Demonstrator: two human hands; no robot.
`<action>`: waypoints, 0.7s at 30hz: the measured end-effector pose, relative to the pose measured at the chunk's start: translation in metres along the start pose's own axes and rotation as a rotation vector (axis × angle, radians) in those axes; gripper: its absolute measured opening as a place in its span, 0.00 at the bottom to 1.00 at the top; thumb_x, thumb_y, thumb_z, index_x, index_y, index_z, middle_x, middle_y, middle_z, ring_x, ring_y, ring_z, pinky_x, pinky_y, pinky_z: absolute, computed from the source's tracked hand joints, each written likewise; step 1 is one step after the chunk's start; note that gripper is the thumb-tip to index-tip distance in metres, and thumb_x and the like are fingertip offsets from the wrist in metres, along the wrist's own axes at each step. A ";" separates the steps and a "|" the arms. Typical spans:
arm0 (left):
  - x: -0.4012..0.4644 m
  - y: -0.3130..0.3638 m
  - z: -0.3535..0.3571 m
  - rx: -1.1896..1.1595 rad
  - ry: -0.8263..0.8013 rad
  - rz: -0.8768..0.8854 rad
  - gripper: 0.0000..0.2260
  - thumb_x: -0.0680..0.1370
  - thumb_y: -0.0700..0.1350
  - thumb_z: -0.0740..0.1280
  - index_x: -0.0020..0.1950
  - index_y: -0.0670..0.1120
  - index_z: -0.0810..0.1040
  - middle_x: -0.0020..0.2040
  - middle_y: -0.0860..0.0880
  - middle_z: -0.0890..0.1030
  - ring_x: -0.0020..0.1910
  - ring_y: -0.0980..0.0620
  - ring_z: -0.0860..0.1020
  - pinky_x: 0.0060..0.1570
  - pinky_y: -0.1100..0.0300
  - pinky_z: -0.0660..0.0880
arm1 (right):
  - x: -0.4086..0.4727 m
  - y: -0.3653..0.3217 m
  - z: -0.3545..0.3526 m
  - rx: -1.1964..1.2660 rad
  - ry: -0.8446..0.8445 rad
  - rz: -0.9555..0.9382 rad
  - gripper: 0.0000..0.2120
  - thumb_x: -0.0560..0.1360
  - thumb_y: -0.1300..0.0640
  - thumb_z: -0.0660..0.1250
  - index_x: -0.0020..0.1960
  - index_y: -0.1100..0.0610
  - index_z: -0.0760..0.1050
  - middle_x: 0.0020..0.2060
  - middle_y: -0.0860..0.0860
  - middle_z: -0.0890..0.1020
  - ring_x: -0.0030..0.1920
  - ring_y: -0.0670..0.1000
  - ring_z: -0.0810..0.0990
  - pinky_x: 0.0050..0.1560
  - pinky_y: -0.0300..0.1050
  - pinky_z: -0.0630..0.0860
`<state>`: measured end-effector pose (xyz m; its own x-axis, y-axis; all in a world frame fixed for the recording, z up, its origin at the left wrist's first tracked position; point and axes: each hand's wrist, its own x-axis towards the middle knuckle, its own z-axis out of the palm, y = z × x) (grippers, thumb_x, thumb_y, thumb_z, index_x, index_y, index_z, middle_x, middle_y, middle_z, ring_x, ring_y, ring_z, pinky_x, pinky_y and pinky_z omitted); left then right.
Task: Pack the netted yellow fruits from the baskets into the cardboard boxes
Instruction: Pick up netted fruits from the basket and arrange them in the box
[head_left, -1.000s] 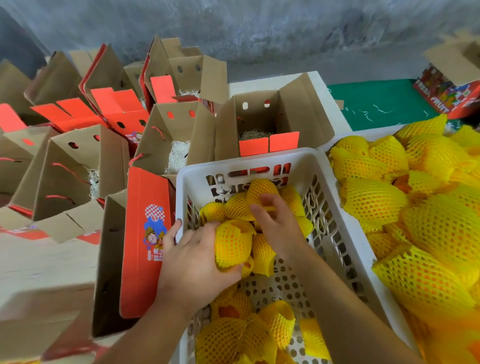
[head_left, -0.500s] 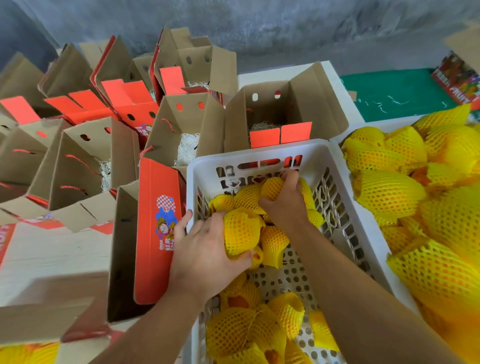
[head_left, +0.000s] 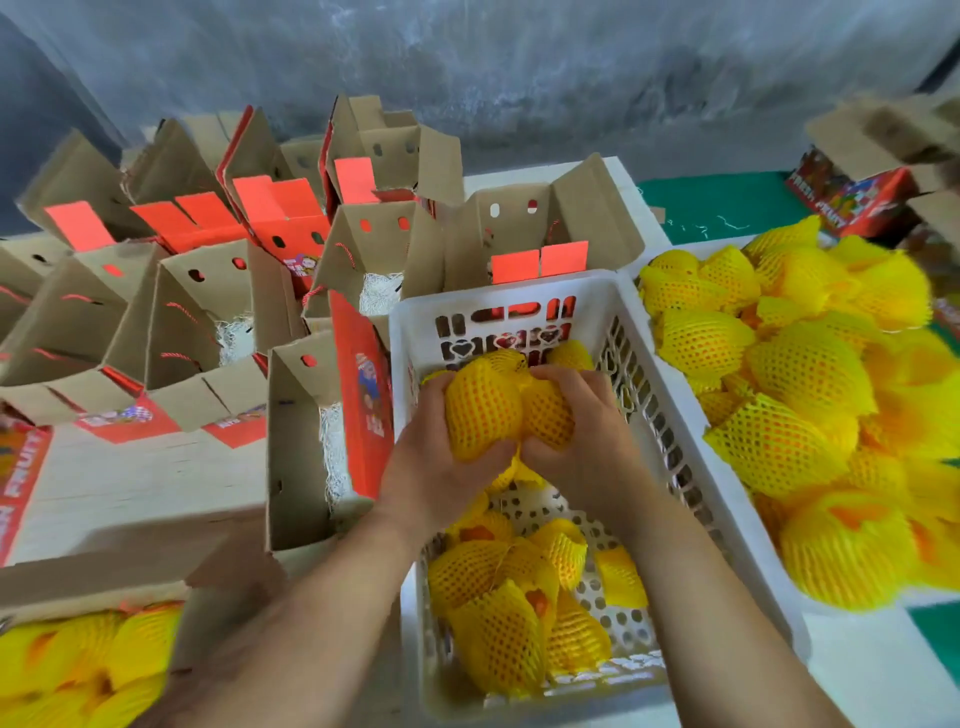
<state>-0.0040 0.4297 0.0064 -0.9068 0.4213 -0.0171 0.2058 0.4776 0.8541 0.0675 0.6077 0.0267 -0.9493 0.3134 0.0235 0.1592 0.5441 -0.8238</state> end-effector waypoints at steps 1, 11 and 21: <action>-0.013 0.007 0.001 -0.184 -0.005 0.012 0.38 0.70 0.65 0.76 0.74 0.64 0.60 0.64 0.63 0.75 0.63 0.56 0.78 0.58 0.56 0.79 | -0.011 -0.009 -0.002 0.033 0.045 -0.012 0.31 0.72 0.57 0.75 0.72 0.43 0.69 0.63 0.45 0.67 0.50 0.45 0.76 0.39 0.30 0.71; -0.135 -0.019 -0.138 -0.746 0.233 -0.123 0.18 0.77 0.67 0.66 0.61 0.58 0.77 0.54 0.59 0.86 0.53 0.58 0.85 0.48 0.64 0.81 | -0.083 -0.145 0.089 0.480 -0.011 0.022 0.32 0.72 0.65 0.64 0.65 0.32 0.74 0.58 0.37 0.81 0.63 0.50 0.79 0.59 0.51 0.75; -0.228 -0.173 -0.352 -0.446 0.306 -0.421 0.25 0.68 0.74 0.71 0.57 0.59 0.77 0.49 0.59 0.83 0.45 0.59 0.84 0.45 0.50 0.85 | -0.155 -0.268 0.341 0.604 0.082 0.079 0.27 0.68 0.46 0.72 0.66 0.43 0.73 0.54 0.45 0.83 0.51 0.44 0.83 0.47 0.42 0.80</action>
<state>0.0375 -0.0204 0.0460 -0.9528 0.0011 -0.3035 -0.2993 0.1619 0.9403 0.0795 0.1478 0.0502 -0.9130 0.4071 -0.0269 0.0237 -0.0129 -0.9996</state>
